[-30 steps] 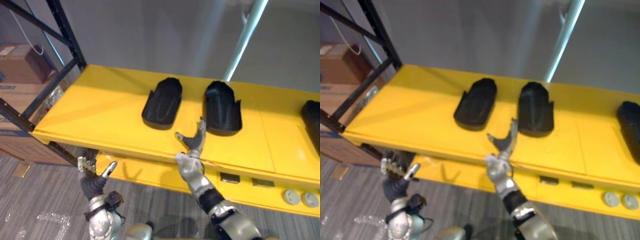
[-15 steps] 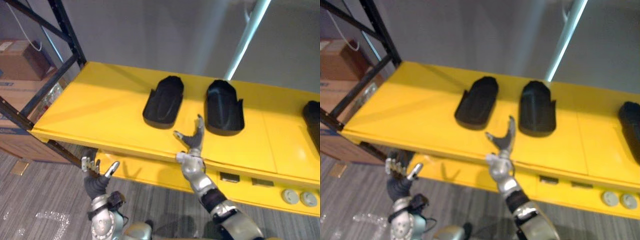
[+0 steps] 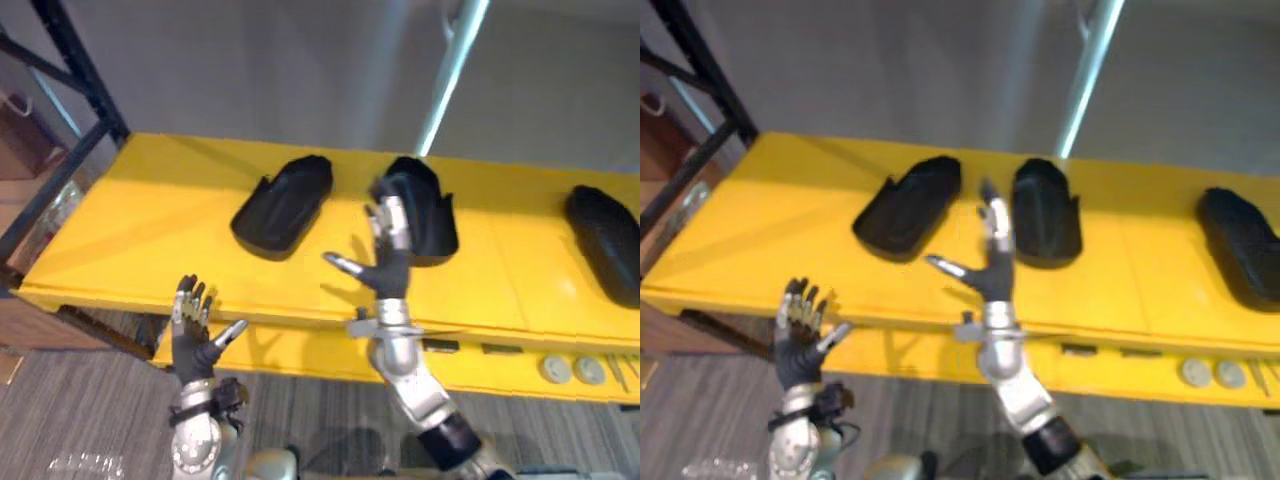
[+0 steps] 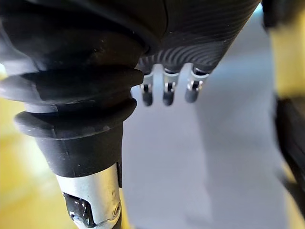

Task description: Walk over and take plastic housings, then place them on the shelf

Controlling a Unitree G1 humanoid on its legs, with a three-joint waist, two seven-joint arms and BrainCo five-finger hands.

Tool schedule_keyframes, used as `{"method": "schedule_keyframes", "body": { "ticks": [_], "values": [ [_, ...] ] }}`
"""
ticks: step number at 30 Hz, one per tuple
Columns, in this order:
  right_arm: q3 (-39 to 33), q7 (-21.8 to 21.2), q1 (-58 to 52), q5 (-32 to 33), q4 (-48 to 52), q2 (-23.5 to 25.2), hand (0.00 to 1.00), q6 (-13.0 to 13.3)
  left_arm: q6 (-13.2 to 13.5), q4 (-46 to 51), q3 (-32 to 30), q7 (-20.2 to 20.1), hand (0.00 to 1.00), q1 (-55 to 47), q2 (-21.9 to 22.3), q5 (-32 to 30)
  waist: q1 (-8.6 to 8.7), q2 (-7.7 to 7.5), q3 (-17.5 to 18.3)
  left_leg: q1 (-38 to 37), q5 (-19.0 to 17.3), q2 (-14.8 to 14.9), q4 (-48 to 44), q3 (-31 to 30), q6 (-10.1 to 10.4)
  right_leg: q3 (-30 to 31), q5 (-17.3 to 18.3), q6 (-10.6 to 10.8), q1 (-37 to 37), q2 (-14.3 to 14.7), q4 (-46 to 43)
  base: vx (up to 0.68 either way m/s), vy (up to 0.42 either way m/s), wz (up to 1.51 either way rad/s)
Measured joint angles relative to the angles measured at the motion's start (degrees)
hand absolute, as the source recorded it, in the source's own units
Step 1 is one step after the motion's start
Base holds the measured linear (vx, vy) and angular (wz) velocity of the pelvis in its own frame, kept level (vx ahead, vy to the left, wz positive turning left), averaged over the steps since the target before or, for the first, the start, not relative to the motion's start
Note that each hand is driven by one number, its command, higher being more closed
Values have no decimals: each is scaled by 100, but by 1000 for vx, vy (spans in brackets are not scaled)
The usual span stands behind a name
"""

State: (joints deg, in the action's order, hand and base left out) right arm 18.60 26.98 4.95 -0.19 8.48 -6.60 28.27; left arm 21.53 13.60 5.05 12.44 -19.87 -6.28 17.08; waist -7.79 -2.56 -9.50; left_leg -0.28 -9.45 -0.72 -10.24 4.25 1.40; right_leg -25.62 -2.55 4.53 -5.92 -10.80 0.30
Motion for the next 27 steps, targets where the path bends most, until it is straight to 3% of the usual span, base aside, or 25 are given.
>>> {"method": "schedule_keyframes", "body": {
  "ticks": [3,5,10,14,17,19,23,27],
  "values": [
    [-686,-89,-520,46,577,-217,0,-77,-345,111,-59,-315,0,24,-59,135,175,13,11,-143,-52,36,18,248,-20,249,-14,23,5,10,0,-51,4,-41],
    [-1036,-200,-867,127,872,-256,0,-175,-549,210,-117,-203,0,50,-64,85,279,28,37,-183,-91,60,46,368,-30,373,-12,21,26,26,0,-69,0,-38],
    [-1510,-608,-1534,630,1226,-281,0,-196,-821,316,-1090,403,0,234,-74,34,504,41,129,-276,-87,128,119,590,-20,589,-38,62,112,98,5,-8,-17,-23],
    [-1859,-710,-1613,669,1312,-290,0,-224,-1077,202,-1768,1230,0,479,-296,-759,547,181,253,-367,-63,146,215,765,6,802,-54,81,181,134,18,16,-4,-24],
    [-2103,-715,-1644,764,1308,-320,0,-266,-1432,-131,-2108,1734,0,750,-552,-1515,569,249,295,-434,-61,155,274,848,11,868,-60,90,196,150,32,12,1,-14],
    [-2309,-784,-1703,948,1305,-389,0,-363,-1815,-464,-2292,2087,0,930,-761,-2065,610,256,315,-471,-61,171,306,892,11,926,-61,90,194,171,33,1,-5,-11],
    [-2488,-1016,-1781,1197,1238,-411,0,-389,-2280,-820,-2468,2308,0,1040,-970,-2334,714,232,335,-521,-51,181,381,1043,27,1056,-65,94,275,190,26,-6,2,-17],
    [-2595,-1253,-1831,1293,1074,-415,0,-458,-2525,-1548,-2477,2239,0,1419,-1320,-2102,800,233,334,-575,-51,181,395,1088,27,1161,-68,99,293,198,12,-10,5,-12]
  ]
}}
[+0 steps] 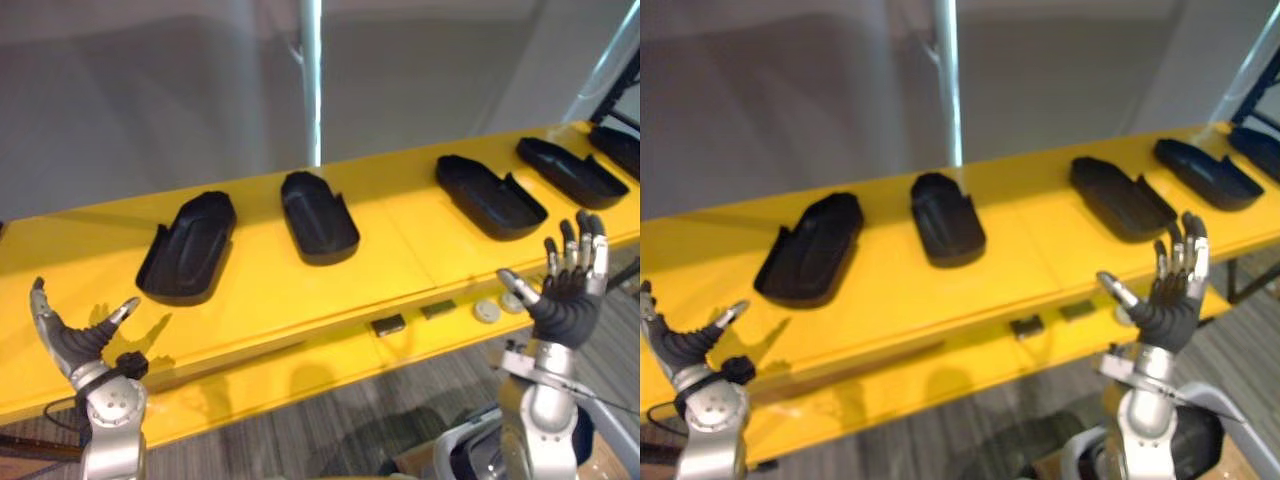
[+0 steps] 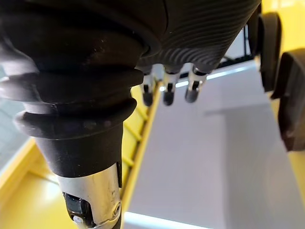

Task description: Walk over and take plastic housings, then place them on the shelf

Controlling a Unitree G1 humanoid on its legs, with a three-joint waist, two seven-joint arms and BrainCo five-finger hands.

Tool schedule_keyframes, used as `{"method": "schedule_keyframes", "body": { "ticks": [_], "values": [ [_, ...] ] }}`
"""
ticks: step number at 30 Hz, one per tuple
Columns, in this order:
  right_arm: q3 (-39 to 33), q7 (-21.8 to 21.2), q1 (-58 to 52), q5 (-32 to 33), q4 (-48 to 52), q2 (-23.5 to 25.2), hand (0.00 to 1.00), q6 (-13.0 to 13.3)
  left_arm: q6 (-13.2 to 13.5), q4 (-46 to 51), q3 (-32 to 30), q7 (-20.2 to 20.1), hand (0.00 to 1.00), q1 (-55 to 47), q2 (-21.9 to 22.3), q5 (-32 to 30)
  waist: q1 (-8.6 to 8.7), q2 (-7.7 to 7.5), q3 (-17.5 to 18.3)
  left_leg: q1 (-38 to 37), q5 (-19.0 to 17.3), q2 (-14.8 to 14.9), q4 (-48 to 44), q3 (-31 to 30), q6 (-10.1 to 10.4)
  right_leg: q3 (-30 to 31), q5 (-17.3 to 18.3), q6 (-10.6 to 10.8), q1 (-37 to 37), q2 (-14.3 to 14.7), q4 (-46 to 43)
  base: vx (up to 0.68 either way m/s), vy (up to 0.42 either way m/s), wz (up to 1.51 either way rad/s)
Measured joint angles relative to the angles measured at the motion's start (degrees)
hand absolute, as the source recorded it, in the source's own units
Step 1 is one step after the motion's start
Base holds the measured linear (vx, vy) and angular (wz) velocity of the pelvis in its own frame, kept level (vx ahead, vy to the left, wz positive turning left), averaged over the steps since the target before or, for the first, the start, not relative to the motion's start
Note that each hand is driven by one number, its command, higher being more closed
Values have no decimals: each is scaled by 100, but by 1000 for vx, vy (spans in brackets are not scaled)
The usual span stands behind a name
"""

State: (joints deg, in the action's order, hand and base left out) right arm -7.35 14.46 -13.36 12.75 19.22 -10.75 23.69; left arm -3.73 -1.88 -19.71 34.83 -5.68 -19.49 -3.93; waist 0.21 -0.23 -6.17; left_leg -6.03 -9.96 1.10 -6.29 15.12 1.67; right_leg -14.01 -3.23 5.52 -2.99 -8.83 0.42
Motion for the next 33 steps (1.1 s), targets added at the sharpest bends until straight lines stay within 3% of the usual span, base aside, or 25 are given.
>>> {"method": "schedule_keyframes", "body": {
  "ticks": [7,13,16,20,22,27,33],
  "values": [
    [-112,-297,-11,4,-22,-122,0,-164,57,-1565,-7,-567,0,541,-462,1051,112,56,-34,0,0,2,0,142,0,168,2,0,153,2,-125,-36,5,-12],
    [-120,-360,-7,3,-125,-314,0,-244,833,-2310,2,-1501,0,691,-524,2492,142,148,-96,18,2,-1,-3,272,-2,323,17,-16,311,-1,-267,-41,5,-11],
    [-109,-424,12,-2,-227,-321,0,-347,1390,-2565,87,-2473,0,808,-533,3932,215,195,-187,27,7,-11,-5,279,-10,339,23,-22,335,-5,-298,-44,3,-2],
    [-114,-462,7,-17,-232,-322,0,-365,1881,-2644,163,-3314,0,812,-531,5026,249,155,-254,104,16,-2,-17,307,-9,383,22,-21,447,1,-334,-26,-3,-5],
    [-113,-476,22,-30,-251,-323,0,-364,2116,-2641,259,-3982,0,826,-475,5830,244,142,-299,103,26,-6,-17,339,-16,429,21,-21,498,0,-379,8,2,-5],
    [-112,-572,28,-55,-435,-322,0,-364,2240,-2627,290,-5023,0,823,-470,6936,247,107,-331,93,26,-8,-16,342,-17,431,21,-22,494,-1,-384,0,0,0],
    [-111,-584,20,-58,-437,-322,0,-371,2236,-2570,290,-5203,0,790,-468,6917,247,108,-368,-9,25,-7,-15,357,-20,445,24,-24,401,-1,-394,-22,2,-2]
  ]
}}
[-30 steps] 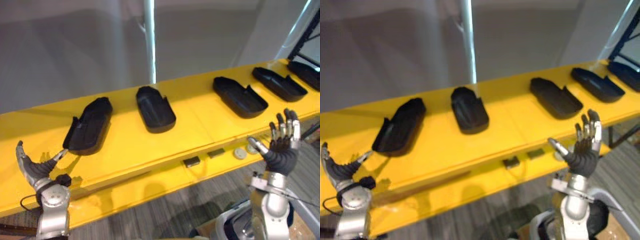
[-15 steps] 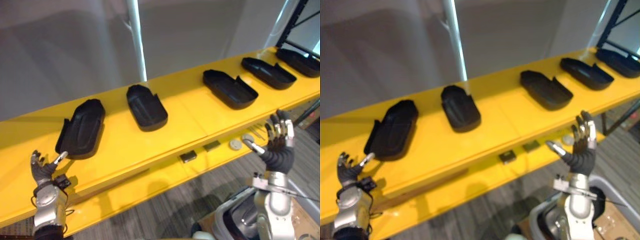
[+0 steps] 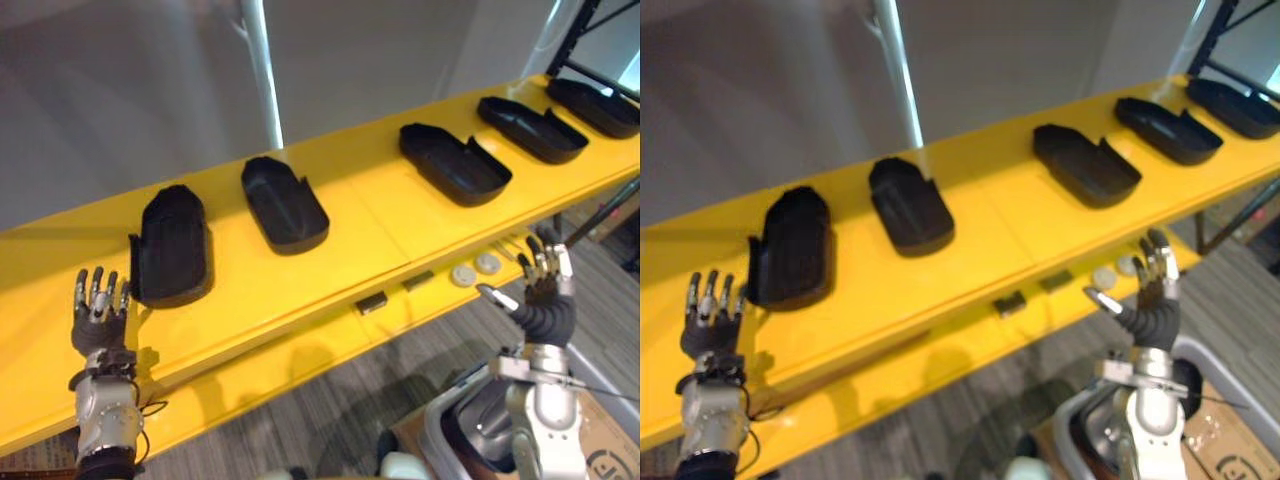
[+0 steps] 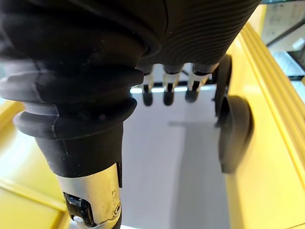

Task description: Walk over and take plastic housings, then place them on the shelf

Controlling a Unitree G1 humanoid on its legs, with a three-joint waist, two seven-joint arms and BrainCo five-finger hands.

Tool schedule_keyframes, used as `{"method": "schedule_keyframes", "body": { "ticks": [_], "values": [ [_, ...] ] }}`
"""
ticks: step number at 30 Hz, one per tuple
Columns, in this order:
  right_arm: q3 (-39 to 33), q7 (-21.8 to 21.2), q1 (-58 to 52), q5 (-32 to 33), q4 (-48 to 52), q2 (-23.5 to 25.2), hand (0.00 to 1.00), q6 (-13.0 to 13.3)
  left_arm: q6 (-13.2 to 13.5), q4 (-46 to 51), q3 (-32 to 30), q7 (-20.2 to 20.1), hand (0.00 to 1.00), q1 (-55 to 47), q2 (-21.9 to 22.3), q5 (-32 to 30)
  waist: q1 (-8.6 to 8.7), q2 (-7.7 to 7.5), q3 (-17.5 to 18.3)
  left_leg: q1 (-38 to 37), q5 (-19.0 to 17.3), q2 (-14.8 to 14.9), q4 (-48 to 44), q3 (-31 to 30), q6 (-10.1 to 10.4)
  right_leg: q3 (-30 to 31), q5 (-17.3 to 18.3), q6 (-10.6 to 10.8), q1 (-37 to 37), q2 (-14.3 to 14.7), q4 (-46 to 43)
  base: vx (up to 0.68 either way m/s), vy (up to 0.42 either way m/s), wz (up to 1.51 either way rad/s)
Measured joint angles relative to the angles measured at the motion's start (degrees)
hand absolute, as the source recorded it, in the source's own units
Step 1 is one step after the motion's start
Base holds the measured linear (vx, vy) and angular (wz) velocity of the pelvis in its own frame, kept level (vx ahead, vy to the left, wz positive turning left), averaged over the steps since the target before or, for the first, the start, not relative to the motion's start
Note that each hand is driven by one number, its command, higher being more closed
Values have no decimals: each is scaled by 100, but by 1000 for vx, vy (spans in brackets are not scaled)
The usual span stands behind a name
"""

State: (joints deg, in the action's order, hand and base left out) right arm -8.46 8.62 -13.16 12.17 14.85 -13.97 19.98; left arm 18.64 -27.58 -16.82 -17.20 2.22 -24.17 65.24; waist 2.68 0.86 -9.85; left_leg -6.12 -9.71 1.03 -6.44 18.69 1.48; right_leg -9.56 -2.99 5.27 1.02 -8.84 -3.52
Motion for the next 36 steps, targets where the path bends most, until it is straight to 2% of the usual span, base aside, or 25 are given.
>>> {"method": "schedule_keyframes", "body": {
  "ticks": [9,24,27,29,31,36],
  "values": [
    [12,-23,-16,1,-9,0,0,-7,-47,22,-3,-128,0,-19,1,-53,1,-7,-3,11,9,-1,-1,-20,-10,-26,-3,3,-11,-4,16,-18,3,1],
    [50,10,-36,0,-54,0,0,-9,-429,-90,29,-172,0,-199,237,-109,22,-9,-2,0,20,2,7,-89,-26,-130,-15,14,-104,4,102,2,1,3],
    [148,13,-62,0,-80,1,0,-9,-419,-90,31,-106,0,-221,237,-292,40,-9,-2,-1,25,2,7,-90,-33,-130,-18,17,-107,9,104,0,0,0],
    [165,16,-71,0,-79,1,0,-9,-357,-90,32,80,0,-219,237,-353,48,-10,-1,-3,26,2,6,-90,-34,-130,-21,19,-110,12,105,0,0,0],
    [187,22,-73,1,-79,1,0,-10,-135,-90,11,379,0,-219,237,-513,56,-10,-1,-11,26,2,6,-89,-34,-129,-24,19,-119,23,108,0,0,0],
    [265,21,-81,3,-78,1,0,-11,758,-55,-289,1497,0,-178,226,-1191,66,-10,1,-25,27,8,5,-87,-35,-128,-41,16,-142,35,139,0,0,0]
  ]
}}
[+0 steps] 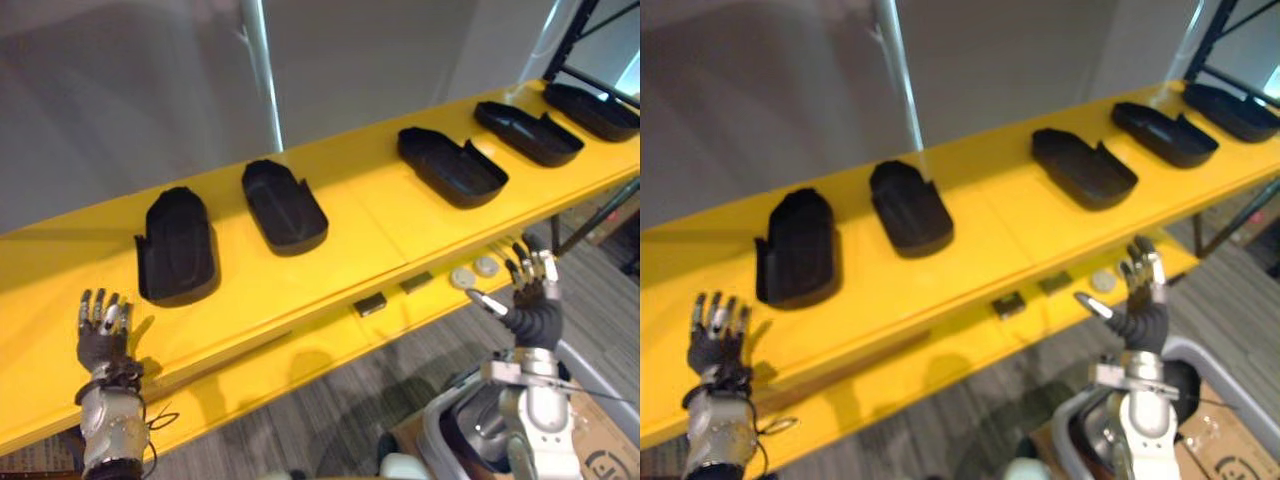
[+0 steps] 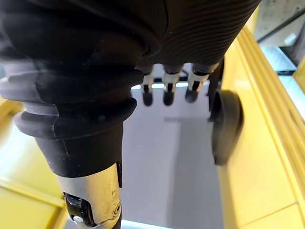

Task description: Walk over and take plastic housings, then place them on the shelf

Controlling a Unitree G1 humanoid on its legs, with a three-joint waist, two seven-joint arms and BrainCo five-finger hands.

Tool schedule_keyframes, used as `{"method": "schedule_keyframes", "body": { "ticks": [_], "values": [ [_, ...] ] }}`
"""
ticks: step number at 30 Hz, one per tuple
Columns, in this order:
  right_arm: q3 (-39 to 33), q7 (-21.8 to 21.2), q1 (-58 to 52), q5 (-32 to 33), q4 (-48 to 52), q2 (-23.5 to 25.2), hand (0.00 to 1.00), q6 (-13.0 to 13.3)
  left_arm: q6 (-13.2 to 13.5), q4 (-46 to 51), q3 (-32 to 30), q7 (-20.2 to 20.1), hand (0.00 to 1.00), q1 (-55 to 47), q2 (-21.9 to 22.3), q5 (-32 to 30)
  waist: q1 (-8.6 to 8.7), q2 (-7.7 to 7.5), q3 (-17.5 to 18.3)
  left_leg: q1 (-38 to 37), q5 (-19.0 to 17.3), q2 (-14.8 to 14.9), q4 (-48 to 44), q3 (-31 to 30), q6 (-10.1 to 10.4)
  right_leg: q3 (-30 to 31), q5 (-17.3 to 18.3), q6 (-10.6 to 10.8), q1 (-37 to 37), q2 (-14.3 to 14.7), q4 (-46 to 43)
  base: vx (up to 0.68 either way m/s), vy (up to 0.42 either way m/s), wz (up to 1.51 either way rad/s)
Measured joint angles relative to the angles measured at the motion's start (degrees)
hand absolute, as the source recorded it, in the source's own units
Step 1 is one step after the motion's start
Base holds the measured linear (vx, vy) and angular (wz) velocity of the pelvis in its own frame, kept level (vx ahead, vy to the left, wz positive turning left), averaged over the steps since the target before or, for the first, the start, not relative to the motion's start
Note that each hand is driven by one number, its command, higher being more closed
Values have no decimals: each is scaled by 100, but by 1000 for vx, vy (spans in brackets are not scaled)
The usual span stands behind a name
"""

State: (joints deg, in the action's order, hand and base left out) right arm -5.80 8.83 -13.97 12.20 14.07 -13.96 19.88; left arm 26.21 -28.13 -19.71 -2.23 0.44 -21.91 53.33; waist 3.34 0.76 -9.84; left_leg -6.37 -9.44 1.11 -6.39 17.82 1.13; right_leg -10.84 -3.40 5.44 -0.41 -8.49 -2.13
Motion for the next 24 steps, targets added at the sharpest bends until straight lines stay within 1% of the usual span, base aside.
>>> {"method": "schedule_keyframes", "body": {
  "ticks": [1,2,3,4,5,6,7,8,9,10,11,12,13,14,15,16,18,19,20,21,22,23,24],
  "values": [
    [3,-2,-24,0,2,7,0,0,349,204,-240,300,0,12,-4,-195,-8,-1,1,-23,0,5,4,-4,0,-5,-16,0,-47,11,51,0,0,0],
    [3,-4,-50,0,5,11,0,0,464,372,-331,418,0,10,-4,-285,-18,-1,1,-43,0,6,10,-4,0,-7,-24,-1,-77,17,78,0,0,0],
    [3,-6,-94,0,13,27,0,1,647,833,-504,617,0,-11,-3,-471,-68,-1,2,-60,0,11,19,-8,0,-11,-25,-2,-108,24,102,0,0,0],
    [4,-9,-125,-1,29,54,0,1,793,1420,-628,867,0,-69,-2,-787,-98,-3,3,-53,0,11,23,-18,0,-18,-31,-4,-118,25,129,-7,-2,3],
    [4,-12,-133,0,41,69,0,1,856,1703,-669,982,0,-103,-1,-969,-105,-2,3,-48,0,11,23,-23,0,-24,-40,-2,-127,26,153,-6,-2,7],
    [4,-16,-149,0,80,112,0,1,884,2335,-688,1113,0,-225,10,-1181,-115,10,8,-42,0,8,26,-47,0,-43,-53,1,-159,26,207,-4,-3,7],
    [4,-18,-154,0,98,135,0,1,885,2644,-685,1125,0,-303,32,-1234,-119,19,14,-41,0,7,30,-60,0,-57,-54,1,-165,25,217,-3,-4,12],
    [4,-20,-187,0,167,188,0,1,853,3250,-679,1099,0,-476,165,-1409,-122,45,34,-23,0,0,42,-97,0,-117,-55,4,-178,20,242,4,-7,17],
    [1,-20,-268,1,305,263,0,1,795,3895,-644,1054,0,-681,401,-1595,-117,73,56,36,0,-9,49,-152,0,-181,-64,17,-182,11,276,4,-6,19],
    [6,-24,-315,0,389,307,0,1,722,4212,-634,1008,0,-797,539,-1709,-118,87,65,37,0,-10,50,-168,0,-191,-64,18,-180,10,288,26,-5,16],
    [22,-37,-398,1,524,383,0,0,530,4768,-590,799,0,-1090,794,-1882,-135,105,76,40,3,-9,69,-180,2,-203,-68,21,-183,14,308,45,-3,9],
    [28,-50,-474,1,629,427,0,0,282,5183,-481,530,0,-1386,982,-2037,-175,132,92,38,3,-4,83,-198,2,-227,-68,21,-199,14,333,46,-2,9],
    [28,-52,-511,1,671,447,0,-1,167,5324,-384,418,0,-1521,1024,-2072,-195,139,96,35,3,-3,85,-217,1,-259,-68,21,-224,14,355,39,-9,18],
    [33,-58,-556,1,716,490,0,-1,-83,5501,-233,142,0,-1750,1064,-2111,-204,144,96,28,3,-3,86,-291,2,-331,-68,22,-294,15,401,22,-18,22],
    [40,-62,-596,2,755,501,0,-4,-307,5552,-143,-150,0,-1929,1104,-2205,-246,144,97,15,3,3,87,-319,2,-357,-68,21,-333,17,424,18,-21,19],
    [47,-70,-602,4,767,501,0,-4,-410,5552,-130,-262,0,-2017,1123,-2234,-260,143,96,13,3,5,89,-320,2,-361,-68,21,-346,17,439,-8,-23,11],
    [104,-79,-610,37,769,501,0,-5,-853,5545,-126,-589,0,-2350,1123,-2234,-278,141,96,32,3,6,87,-355,2,-449,-66,19,-369,16,454,-30,-22,11],
    [123,-79,-614,47,768,501,0,-5,-988,5540,-123,-694,0,-2447,1123,-2234,-283,140,94,38,3,3,87,-363,3,-463,-66,18,-369,16,454,-30,-17,8],
    [137,-78,-615,48,768,501,0,-6,-1047,5524,-121,-761,0,-2508,1123,-2233,-289,139,95,39,3,2,87,-370,3,-464,-66,18,-369,16,455,-33,-12,3],
    [149,-63,-625,49,768,501,0,-5,-1216,5472,-102,-892,0,-2597,1116,-2230,-304,139,95,44,3,-1,88,-386,3,-471,-63,15,-377,14,455,-32,-7,1],
    [149,-57,-630,49,768,500,0,-5,-1255,5456,-94,-934,0,-2612,1112,-2230,-308,138,95,48,3,-3,88,-390,3,-474,-63,15,-377,14,455,-38,-5,2],
    [150,-21,-651,50,767,497,0,-5,-1424,5366,-8,-1043,0,-2640,1091,-2234,-340,137,95,53,3,-7,90,-395,3,-478,-60,10,-378,8,454,0,0,0],
    [151,-12,-661,50,765,494,0,-5,-1482,5315,35,-1064,0,-2640,1089,-2236,-351,137,95,54,3,-8,91,-397,3,-479,-59,9,-379,-1,454,0,0,0]
  ]
}}
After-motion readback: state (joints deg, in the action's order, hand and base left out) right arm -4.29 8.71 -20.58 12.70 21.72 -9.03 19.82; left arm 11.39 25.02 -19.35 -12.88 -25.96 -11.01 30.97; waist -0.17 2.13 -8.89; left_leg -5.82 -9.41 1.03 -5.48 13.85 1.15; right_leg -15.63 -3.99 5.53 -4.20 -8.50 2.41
